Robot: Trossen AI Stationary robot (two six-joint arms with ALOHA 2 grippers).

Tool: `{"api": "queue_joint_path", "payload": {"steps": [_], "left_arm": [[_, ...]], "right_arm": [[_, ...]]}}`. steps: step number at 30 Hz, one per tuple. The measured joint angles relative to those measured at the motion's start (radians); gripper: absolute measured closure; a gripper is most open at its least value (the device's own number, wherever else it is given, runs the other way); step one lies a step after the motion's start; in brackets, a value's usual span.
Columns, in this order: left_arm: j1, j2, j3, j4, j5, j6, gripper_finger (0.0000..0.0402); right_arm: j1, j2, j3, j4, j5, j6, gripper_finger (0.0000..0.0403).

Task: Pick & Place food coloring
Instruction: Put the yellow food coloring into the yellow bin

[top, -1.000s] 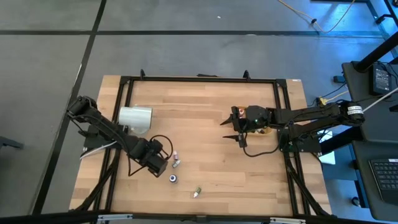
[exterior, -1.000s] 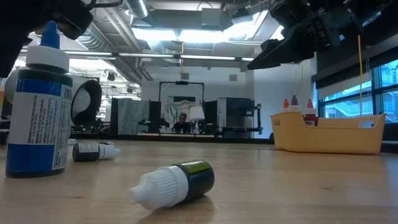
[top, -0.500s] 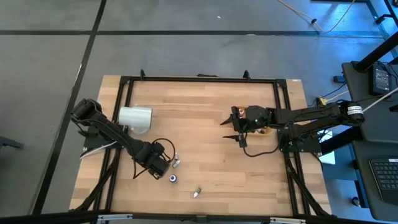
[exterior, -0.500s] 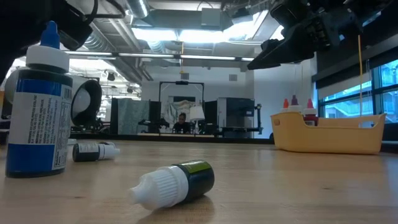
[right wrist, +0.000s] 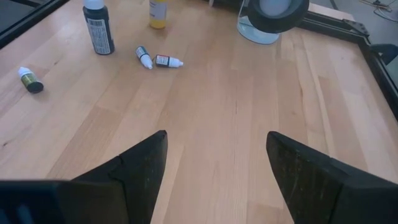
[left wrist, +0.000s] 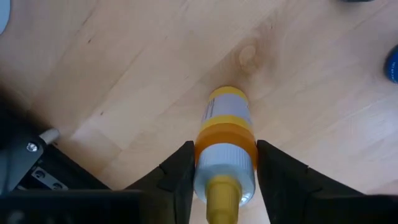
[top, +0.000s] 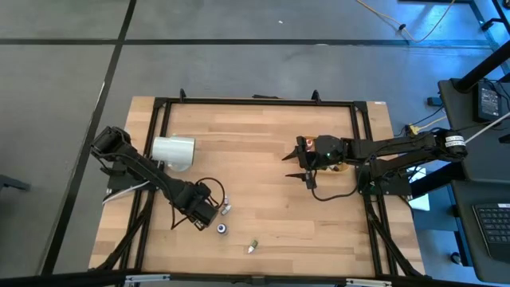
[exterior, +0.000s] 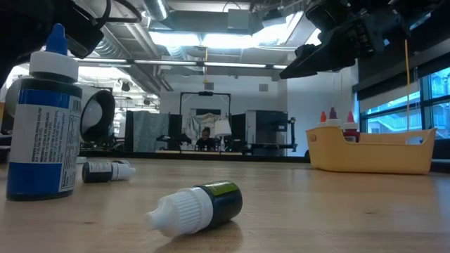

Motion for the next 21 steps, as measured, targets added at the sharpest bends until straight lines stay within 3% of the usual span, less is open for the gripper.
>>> {"api": "queue_joint_path", "payload": {"steps": [7,14,21], "left_arm": [[0.002,0.001,0.036,0.000,-0.001,0.047,0.0260],[0.053,0.001,0.138,0.001,-0.218,0.201,0.0261],[0.193,0.001,0.211,0.059,-0.314,0.471,0.0260]], "right_arm": [[0.000,0.000,0.000,0.000,0.000,0.000,0.0126],[0.000,0.000,0.000,0.000,0.000,0.000,0.0126],[0.000,0.000,0.000,0.000,0.000,-0.002,0.0126]]}}
